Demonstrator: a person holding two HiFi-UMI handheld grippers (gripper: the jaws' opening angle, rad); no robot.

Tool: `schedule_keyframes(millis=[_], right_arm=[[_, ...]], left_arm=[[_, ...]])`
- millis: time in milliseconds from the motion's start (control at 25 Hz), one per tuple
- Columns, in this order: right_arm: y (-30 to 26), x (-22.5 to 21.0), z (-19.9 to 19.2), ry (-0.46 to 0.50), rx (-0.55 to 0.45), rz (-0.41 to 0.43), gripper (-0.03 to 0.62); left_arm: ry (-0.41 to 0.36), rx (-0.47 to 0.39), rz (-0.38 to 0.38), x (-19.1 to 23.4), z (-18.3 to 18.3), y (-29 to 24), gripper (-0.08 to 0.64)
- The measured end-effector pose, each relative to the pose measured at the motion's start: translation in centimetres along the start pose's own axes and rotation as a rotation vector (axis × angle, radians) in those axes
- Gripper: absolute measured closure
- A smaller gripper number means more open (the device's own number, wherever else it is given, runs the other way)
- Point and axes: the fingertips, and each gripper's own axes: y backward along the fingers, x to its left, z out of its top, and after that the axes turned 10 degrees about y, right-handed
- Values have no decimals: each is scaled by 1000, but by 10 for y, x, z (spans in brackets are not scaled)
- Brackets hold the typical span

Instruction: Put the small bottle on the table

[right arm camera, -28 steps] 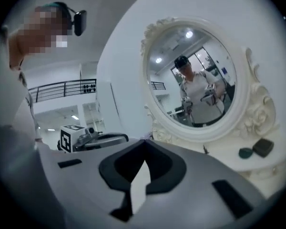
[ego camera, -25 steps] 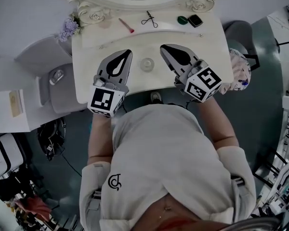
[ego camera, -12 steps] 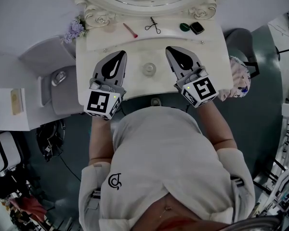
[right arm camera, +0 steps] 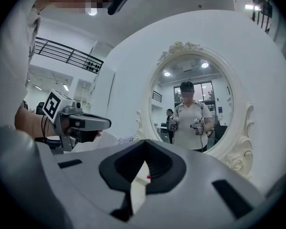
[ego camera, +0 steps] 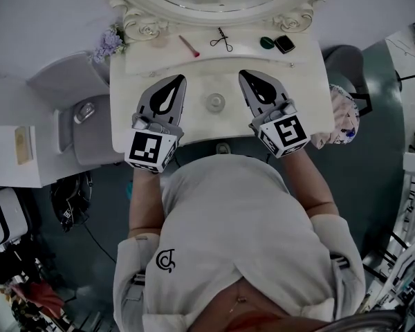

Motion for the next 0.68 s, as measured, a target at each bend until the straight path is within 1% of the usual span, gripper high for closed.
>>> schedule_keyframes(millis=[240, 480, 680], right_arm=[[-4, 6, 1, 6, 7, 23, 588], [-5, 7, 3, 18, 7, 24, 588], [-5, 9, 3, 11, 2, 22, 588]], left_arm=[[23, 4, -3, 2, 0, -1, 546], [24, 11, 11, 3, -1, -1, 548], [49, 5, 0, 2, -4, 0, 547]])
